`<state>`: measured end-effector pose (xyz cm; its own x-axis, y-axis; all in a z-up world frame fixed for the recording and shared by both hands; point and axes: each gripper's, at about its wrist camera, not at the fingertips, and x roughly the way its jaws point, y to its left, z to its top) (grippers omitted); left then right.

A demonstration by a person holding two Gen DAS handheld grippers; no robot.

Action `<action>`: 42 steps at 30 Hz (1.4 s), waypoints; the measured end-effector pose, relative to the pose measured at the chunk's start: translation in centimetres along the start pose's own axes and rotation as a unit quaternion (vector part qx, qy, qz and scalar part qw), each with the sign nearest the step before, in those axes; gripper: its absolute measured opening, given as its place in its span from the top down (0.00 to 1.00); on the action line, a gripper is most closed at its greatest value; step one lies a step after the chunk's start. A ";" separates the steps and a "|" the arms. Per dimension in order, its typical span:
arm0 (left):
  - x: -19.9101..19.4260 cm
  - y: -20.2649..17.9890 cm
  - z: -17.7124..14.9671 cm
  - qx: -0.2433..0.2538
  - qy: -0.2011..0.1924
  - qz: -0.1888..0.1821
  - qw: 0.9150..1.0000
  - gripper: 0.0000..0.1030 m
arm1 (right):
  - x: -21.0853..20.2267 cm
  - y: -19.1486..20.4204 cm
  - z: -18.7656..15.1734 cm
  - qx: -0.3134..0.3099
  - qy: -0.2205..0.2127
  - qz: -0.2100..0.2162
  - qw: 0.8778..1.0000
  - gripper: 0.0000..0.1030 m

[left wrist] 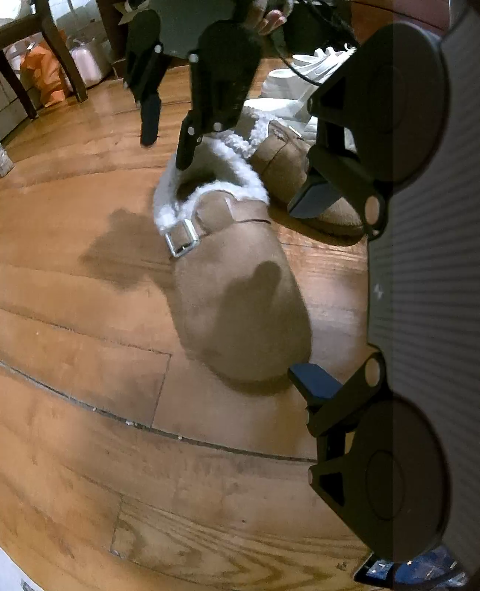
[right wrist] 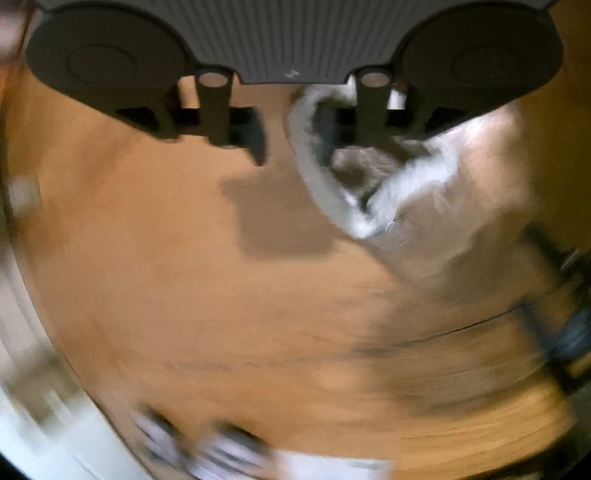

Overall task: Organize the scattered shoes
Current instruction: 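Carry the slipper beside the first brown slipper and lower it with the right tool, then open the right tool and move it to the white velcro sneakers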

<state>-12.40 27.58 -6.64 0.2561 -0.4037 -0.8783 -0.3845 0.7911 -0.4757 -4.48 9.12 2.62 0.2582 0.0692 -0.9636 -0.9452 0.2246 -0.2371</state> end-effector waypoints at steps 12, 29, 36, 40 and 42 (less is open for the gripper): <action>0.3 -2.9 -0.6 0.049 -0.002 -0.001 0.999 0.16 | 6.5 -3.6 -1.9 0.169 0.054 0.082 0.981 0.79; 0.1 -7.3 -1.9 0.107 0.011 -0.046 0.993 0.16 | 3.7 -5.7 -1.7 0.122 0.042 0.071 0.989 0.36; -0.1 -8.6 -2.6 0.126 0.008 -0.041 0.991 0.16 | 5.2 -3.9 -3.6 0.139 0.024 0.087 0.986 0.75; -0.4 -9.1 -3.0 0.133 0.005 -0.043 0.990 0.16 | 3.6 -3.6 -3.5 0.123 -0.006 0.042 0.991 0.64; -0.7 -9.6 -3.3 0.140 0.003 -0.045 0.989 0.16 | 2.6 -4.6 -3.8 0.147 -0.011 0.044 0.988 0.36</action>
<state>-11.84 18.72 -1.65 0.2736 -0.4808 -0.8330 -0.0984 0.8475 -0.5215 -0.20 4.58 0.76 0.1856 0.1218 -0.9751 -0.8655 0.4901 -0.1035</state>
